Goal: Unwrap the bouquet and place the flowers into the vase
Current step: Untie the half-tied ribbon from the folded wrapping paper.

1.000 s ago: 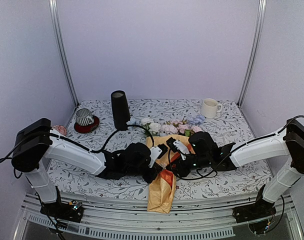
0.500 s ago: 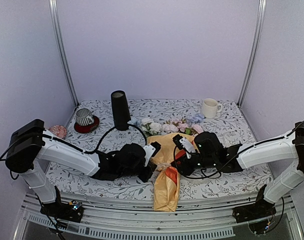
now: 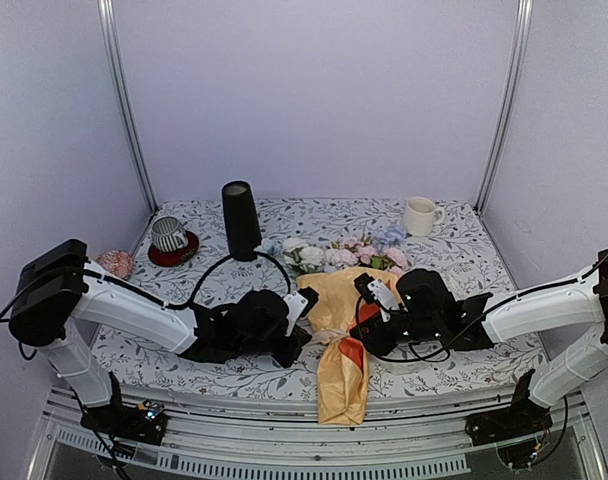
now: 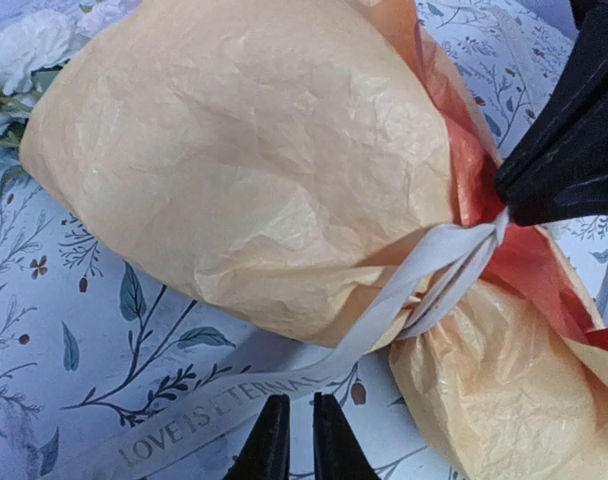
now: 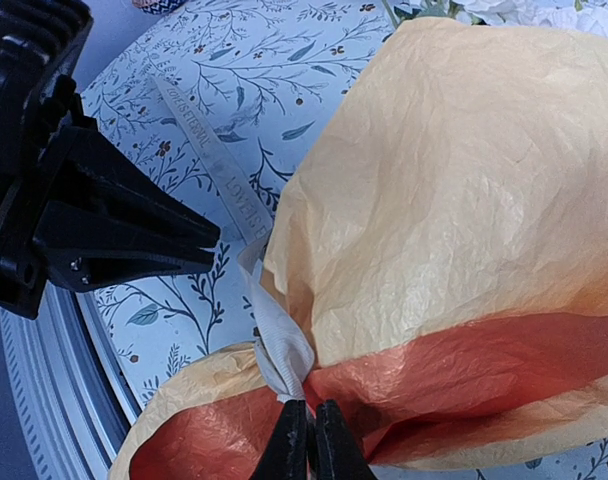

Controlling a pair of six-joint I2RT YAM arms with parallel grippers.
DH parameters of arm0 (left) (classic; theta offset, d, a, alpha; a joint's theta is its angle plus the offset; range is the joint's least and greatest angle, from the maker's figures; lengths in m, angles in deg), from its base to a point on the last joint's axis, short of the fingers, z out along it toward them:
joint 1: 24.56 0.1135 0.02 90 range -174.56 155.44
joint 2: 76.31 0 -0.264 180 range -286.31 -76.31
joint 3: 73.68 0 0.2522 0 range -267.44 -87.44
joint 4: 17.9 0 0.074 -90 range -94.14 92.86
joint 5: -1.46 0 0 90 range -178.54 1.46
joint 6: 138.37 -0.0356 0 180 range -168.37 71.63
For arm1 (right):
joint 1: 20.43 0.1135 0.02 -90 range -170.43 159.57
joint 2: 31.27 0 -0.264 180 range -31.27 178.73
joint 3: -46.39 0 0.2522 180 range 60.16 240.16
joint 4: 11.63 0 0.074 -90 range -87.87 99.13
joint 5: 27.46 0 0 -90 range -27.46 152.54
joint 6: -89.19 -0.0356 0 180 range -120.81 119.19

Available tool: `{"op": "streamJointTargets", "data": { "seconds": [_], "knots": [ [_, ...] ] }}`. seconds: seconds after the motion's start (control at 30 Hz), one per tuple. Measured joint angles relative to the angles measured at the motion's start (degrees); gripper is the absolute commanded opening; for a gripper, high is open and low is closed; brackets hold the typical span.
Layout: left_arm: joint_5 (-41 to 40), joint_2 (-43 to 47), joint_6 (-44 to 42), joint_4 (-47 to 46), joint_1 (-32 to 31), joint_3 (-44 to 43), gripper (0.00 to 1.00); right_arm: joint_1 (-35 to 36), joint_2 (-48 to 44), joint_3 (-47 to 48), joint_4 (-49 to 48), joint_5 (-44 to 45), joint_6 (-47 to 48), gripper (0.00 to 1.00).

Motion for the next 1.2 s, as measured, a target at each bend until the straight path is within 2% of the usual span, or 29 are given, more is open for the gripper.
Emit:
{"op": "streamJointTargets", "data": {
  "seconds": [0.1,0.47,0.8,1.0,1.2],
  "knots": [
    [1.3,1.1,-0.3,-0.5,0.0,0.4,0.19,0.0,0.0,0.4,0.0,-0.3,0.1,0.08],
    [7.3,1.3,-2.1,-2.8,-0.2,-0.2,0.13,0.0,1.7,2.7,0.0,-2.3,0.6,0.09],
    [11.4,-0.3,-3.8,-3.3,-0.2,-1.1,0.34,0.0,1.4,2.6,0.0,-2.4,0.7,0.09],
    [13.6,-0.3,-4.3,-4.8,-0.2,-1.0,0.54,0.0,-2.6,1.3,-0.6,-0.4,0.7,0.05],
    [14.0,0.5,-5.0,-7.6,-0.6,0.3,0.55,0.0,-9.7,-4.2,-5.4,4.5,0.2,0.07]
  ]
}}
